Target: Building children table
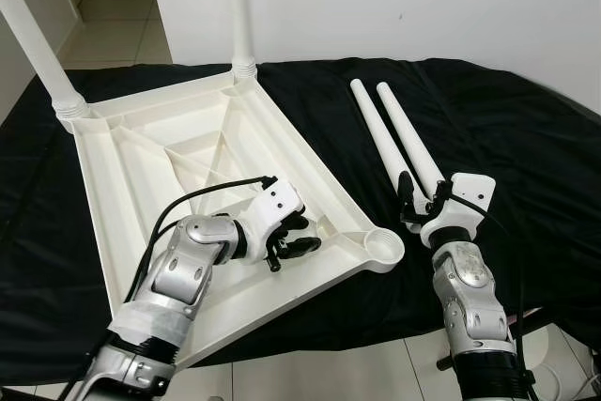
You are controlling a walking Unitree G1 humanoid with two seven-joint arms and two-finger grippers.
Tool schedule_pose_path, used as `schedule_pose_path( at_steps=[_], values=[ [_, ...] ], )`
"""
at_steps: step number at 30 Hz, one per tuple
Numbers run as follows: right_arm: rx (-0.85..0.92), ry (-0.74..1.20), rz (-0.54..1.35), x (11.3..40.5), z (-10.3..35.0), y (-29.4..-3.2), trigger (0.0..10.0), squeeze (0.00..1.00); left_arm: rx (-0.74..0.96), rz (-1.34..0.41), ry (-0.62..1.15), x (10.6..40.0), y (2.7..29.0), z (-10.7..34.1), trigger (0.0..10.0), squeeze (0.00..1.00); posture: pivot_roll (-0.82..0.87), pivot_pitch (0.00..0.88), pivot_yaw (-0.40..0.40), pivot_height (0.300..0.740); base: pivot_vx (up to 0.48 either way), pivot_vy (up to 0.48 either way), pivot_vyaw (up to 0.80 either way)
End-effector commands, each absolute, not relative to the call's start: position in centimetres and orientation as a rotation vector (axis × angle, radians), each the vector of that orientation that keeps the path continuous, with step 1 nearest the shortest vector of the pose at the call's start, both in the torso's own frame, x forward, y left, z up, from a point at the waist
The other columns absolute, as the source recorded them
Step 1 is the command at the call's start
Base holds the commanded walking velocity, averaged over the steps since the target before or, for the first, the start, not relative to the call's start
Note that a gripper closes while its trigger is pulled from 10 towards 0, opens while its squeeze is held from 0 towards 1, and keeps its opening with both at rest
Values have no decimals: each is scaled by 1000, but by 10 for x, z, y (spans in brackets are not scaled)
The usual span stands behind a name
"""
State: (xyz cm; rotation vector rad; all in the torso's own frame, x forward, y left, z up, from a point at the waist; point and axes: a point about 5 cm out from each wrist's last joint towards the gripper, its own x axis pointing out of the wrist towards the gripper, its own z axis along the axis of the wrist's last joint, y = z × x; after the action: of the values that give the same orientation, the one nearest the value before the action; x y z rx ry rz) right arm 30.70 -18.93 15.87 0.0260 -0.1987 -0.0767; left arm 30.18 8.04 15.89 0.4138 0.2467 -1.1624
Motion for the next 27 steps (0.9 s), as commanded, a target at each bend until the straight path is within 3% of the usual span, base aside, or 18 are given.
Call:
schedule_pose_path(
  at_steps=[1,13,14,16,17,18,22,23,24,25,26,27],
  values=[
    [23,-186,-82,306,155,-190,10000,0,439,-1058,282,302,86,150,10000,0,51,100,-12,740,0,0,0],
    [27,-184,-82,307,154,-190,10000,0,498,-1157,299,286,83,156,10000,0,55,96,-7,740,0,0,0],
    [28,-185,-82,307,154,-189,10000,0,526,-1144,310,286,84,154,8667,0,55,97,-6,740,0,0,0],
    [28,-185,-82,307,154,-189,10000,0,543,-1134,317,286,84,152,8667,0,55,97,-6,740,0,0,0],
    [30,-185,-82,307,154,-189,10000,0,566,-1112,321,288,85,150,3882,0,55,97,-6,740,0,0,0],
    [32,-185,-82,308,153,-189,10000,0,576,-1096,325,289,85,150,4471,0,58,95,-5,740,0,0,0],
    [39,-184,-83,308,153,-188,10000,0,607,-1077,340,291,87,148,4627,0,59,95,-3,740,0,0,0],
    [40,-184,-83,308,153,-188,10000,0,625,-1070,349,291,88,146,5137,0,59,94,-1,740,0,0,0],
    [40,-185,-84,308,153,-188,10000,0,643,-1067,350,291,89,145,4235,0,59,94,-1,740,0,0,0],
    [40,-185,-84,308,153,-188,10000,0,643,-1067,350,291,89,145,4235,0,59,94,-1,740,0,0,0],
    [41,-186,-84,308,153,-188,10000,0,654,-1050,351,293,92,145,0,0,59,94,1,740,0,0,0],
    [42,-186,-84,308,153,-188,10000,0,672,-1040,353,294,95,145,0,0,59,94,2,740,0,0,0]
  ],
)
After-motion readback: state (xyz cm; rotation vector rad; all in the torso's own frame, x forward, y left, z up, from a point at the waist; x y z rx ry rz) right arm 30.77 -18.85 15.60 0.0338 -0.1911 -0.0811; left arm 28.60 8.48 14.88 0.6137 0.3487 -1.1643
